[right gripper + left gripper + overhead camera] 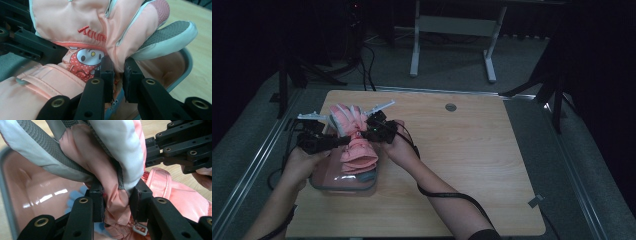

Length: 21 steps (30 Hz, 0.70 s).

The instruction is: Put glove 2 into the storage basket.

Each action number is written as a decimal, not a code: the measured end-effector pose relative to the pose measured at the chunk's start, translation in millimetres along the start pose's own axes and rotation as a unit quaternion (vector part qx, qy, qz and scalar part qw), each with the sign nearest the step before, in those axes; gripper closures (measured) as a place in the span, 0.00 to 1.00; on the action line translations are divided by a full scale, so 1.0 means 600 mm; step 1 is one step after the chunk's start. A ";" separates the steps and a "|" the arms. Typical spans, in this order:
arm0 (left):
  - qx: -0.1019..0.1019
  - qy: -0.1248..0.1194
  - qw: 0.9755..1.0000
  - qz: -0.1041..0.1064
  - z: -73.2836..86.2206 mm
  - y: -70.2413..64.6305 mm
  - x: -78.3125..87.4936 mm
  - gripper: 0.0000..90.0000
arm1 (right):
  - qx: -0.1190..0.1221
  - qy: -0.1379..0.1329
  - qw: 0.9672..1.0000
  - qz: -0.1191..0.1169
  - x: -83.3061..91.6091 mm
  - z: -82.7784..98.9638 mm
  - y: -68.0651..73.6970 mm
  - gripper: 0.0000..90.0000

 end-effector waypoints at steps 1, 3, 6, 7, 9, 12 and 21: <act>0.003 0.002 1.000 0.001 0.006 0.003 -0.008 0.76 | -0.003 0.004 1.000 0.002 -0.006 0.005 -0.003 0.89; 0.007 0.010 1.000 0.002 0.017 0.008 -0.022 0.76 | -0.007 0.011 1.000 0.008 -0.021 0.016 -0.008 0.89; 0.017 0.026 0.999 0.009 0.034 0.018 -0.042 0.75 | -0.013 0.023 1.000 0.012 -0.042 0.031 -0.013 0.89; 0.021 0.030 0.999 0.010 0.040 0.020 -0.047 0.75 | -0.017 0.030 0.999 0.011 -0.048 0.037 -0.015 0.89; 0.026 0.043 0.999 0.011 0.051 0.024 -0.055 0.75 | -0.023 0.040 0.999 0.009 -0.058 0.047 -0.017 0.89; 0.028 0.053 0.998 0.008 0.056 0.024 -0.059 0.75 | -0.027 0.052 0.998 0.004 -0.067 0.056 -0.018 0.89; 0.012 0.069 0.995 -0.069 0.059 0.011 -0.070 0.64 | -0.046 0.067 0.997 0.003 -0.080 0.065 -0.026 0.86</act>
Point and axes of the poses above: each handheld gripper's, and its own axes: x roughly backward along the jaws, z roughly out of its underside, y roughly to its left, the point moved 3 cm from there along -x, roughly forward along the jaws, and after that the axes turned 13 degrees about -z, right-handed, at the moved point
